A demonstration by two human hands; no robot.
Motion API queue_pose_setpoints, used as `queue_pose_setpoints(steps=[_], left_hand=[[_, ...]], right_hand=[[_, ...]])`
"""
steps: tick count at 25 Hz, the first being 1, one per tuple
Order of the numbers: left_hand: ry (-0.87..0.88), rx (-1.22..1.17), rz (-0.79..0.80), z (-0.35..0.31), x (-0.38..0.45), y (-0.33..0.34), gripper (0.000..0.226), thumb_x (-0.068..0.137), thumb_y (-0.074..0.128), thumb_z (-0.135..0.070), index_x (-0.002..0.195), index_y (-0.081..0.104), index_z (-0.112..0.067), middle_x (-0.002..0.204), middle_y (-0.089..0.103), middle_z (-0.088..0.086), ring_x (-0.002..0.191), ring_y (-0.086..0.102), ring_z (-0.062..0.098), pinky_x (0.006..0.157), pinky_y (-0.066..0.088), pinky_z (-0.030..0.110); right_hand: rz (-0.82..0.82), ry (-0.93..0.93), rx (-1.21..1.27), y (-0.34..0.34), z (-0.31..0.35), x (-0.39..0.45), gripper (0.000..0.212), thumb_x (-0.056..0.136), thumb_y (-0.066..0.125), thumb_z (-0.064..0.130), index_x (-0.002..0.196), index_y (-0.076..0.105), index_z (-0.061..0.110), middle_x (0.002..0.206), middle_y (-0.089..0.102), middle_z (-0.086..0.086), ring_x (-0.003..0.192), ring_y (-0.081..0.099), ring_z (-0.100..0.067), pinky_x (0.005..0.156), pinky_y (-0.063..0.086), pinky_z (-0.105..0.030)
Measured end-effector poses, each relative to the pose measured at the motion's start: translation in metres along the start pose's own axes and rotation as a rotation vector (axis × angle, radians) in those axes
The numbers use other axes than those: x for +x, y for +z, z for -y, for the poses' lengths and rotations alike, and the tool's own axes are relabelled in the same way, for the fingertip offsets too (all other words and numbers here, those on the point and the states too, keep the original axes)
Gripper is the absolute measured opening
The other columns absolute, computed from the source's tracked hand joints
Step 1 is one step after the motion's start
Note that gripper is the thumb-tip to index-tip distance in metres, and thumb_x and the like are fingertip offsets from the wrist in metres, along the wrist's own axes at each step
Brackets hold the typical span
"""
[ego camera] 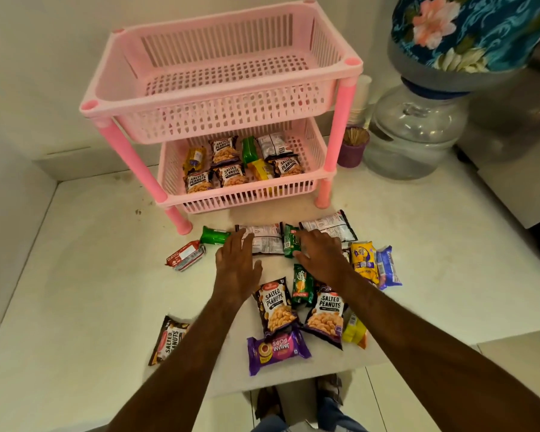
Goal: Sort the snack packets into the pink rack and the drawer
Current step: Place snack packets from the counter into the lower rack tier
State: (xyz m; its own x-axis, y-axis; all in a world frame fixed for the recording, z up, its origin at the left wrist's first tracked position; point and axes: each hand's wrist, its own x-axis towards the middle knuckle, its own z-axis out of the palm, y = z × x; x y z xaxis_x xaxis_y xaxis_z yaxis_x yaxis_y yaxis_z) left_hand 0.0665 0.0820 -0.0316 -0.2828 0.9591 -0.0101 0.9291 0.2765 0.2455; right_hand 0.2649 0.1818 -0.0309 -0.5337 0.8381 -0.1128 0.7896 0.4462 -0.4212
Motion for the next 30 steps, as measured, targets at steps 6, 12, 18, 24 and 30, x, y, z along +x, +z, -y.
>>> queue_pose_setpoints(steps=[6,12,18,24,30], left_hand=[[0.028,0.027,-0.13,0.0,0.045,-0.04,0.08,0.093,0.059,-0.038,0.158,0.022,-0.01,0.167,0.018,0.01,0.153,0.015,0.032,0.122,0.02,0.056],[0.062,0.092,-0.133,0.009,0.074,-0.055,0.091,0.089,0.065,-0.037,0.159,0.016,-0.005,0.167,0.015,0.015,0.154,0.012,0.036,0.123,0.012,0.059],[0.065,0.162,-0.11,0.013,0.082,-0.049,0.095,0.086,0.068,-0.037,0.158,0.016,-0.004,0.166,0.016,0.017,0.155,0.01,0.035,0.122,0.013,0.062],[0.067,0.152,-0.146,0.016,0.083,-0.04,0.102,0.078,0.071,-0.029,0.158,0.013,-0.005,0.166,0.013,0.017,0.155,0.007,0.036,0.121,0.012,0.063],[0.075,0.188,-0.144,0.021,0.085,-0.034,0.101,0.081,0.068,-0.032,0.159,0.009,-0.007,0.167,0.009,0.017,0.155,0.002,0.036,0.121,0.011,0.063]], right_hand=[[0.107,0.113,-0.124,0.004,0.017,0.03,0.059,0.099,0.04,0.059,0.15,0.032,0.031,0.124,0.066,-0.012,0.119,0.059,-0.035,0.106,0.031,-0.055],[0.065,0.168,0.022,0.002,0.02,0.037,0.063,0.09,0.06,0.041,0.141,0.03,0.021,0.108,0.068,-0.006,0.104,0.065,-0.032,0.103,0.039,-0.053],[-0.175,0.085,0.462,-0.039,0.024,0.022,0.052,0.086,0.068,0.034,0.123,0.031,0.032,0.094,0.066,0.004,0.068,0.066,-0.006,0.052,0.053,-0.024],[-0.268,-0.116,0.516,-0.101,0.048,0.079,0.028,0.099,0.054,0.015,0.121,0.039,0.024,0.113,0.06,-0.016,0.088,0.067,-0.027,0.074,0.059,-0.049],[-0.245,-0.064,0.146,-0.124,0.056,0.171,0.02,0.104,0.04,0.018,0.12,0.051,0.017,0.109,0.05,-0.019,0.089,0.056,-0.033,0.077,0.053,-0.043]])
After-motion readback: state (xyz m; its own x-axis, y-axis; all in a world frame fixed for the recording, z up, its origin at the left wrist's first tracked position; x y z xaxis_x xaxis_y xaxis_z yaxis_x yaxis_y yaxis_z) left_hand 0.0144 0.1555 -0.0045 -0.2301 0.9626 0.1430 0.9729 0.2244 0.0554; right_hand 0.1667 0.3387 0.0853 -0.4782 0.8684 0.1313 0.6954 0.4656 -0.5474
